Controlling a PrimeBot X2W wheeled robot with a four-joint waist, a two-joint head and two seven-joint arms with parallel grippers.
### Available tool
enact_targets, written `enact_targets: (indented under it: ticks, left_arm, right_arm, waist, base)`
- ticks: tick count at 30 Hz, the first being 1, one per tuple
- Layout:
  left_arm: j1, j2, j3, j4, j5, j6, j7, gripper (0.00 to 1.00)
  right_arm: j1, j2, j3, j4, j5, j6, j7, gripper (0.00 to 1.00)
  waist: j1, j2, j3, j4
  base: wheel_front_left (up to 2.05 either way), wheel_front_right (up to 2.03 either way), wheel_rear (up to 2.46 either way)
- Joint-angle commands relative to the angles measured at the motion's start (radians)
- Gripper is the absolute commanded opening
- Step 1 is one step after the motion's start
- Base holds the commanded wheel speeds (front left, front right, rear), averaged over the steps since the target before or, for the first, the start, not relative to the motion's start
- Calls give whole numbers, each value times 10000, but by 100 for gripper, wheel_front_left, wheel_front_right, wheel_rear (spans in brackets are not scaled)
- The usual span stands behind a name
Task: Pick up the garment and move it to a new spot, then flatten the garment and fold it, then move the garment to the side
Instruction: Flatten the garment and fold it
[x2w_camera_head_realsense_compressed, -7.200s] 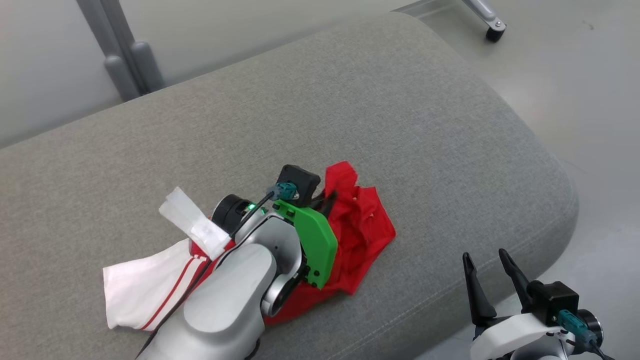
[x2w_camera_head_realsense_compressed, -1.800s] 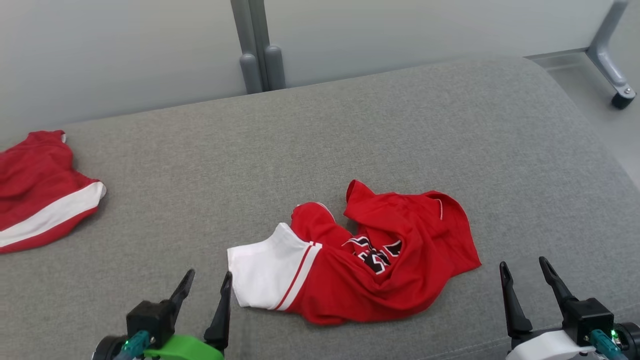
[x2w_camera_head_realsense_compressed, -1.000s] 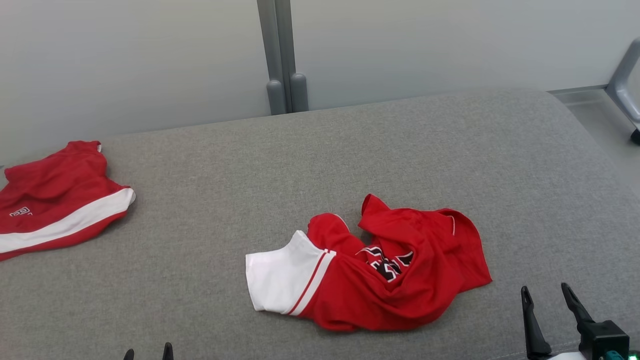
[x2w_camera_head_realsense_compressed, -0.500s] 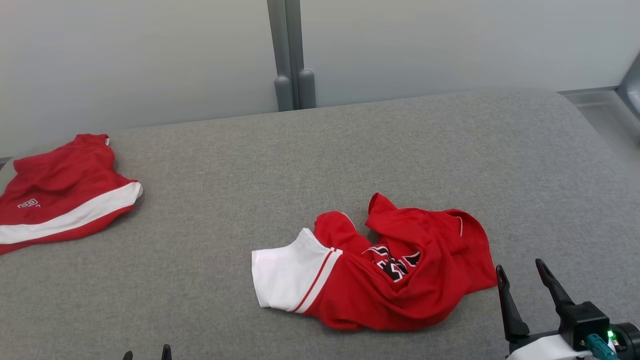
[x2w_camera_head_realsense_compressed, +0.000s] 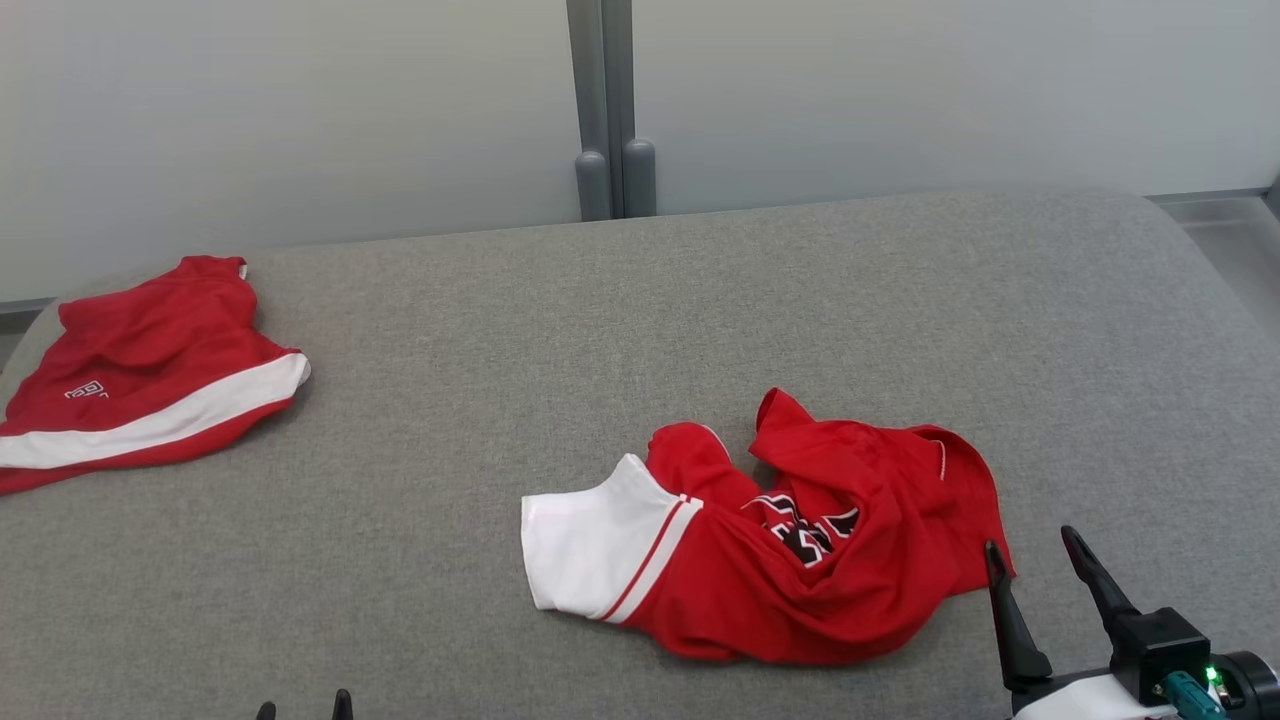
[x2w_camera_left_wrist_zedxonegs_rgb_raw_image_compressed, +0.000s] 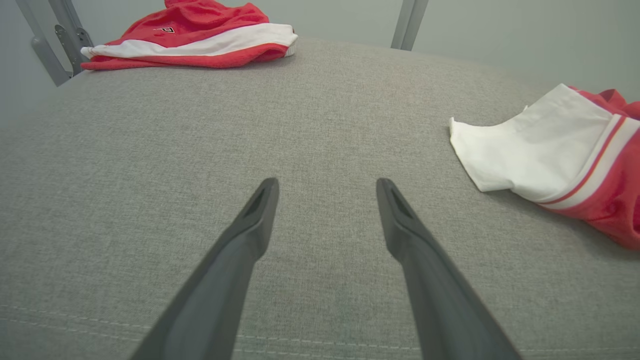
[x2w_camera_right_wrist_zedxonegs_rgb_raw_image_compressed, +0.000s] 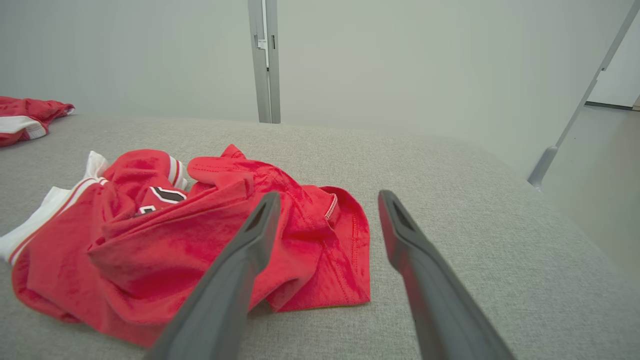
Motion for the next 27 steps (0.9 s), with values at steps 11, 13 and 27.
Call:
enact_targets:
  ticks: [11, 13, 27]
  left_arm:
    - [-1107, -60, -744, 11, -305, -329, 667, 100]
    - [-1493, -23, -1094, -82, -473, -364, 1287, 100]
    - [-5421, -439, -2977, 909, -1618, -392, 4584, 100]
  right_arm:
    - [-1659, -1781, 1730, 985, 828, -11, -31, 100]
    - [-2532, -2521, 2570, 1324, 1166, -11, 238, 100]
    - [-8585, -7083, 10321, 1088, 6461, -12, 4384, 100]
  waist:
    - [0, 0, 385, -7]
    - [0, 0, 544, 37]
    - [0, 0, 1925, 1202]
  base:
    - [0, 0, 0]
    - [0, 0, 0]
    - [0, 0, 0]
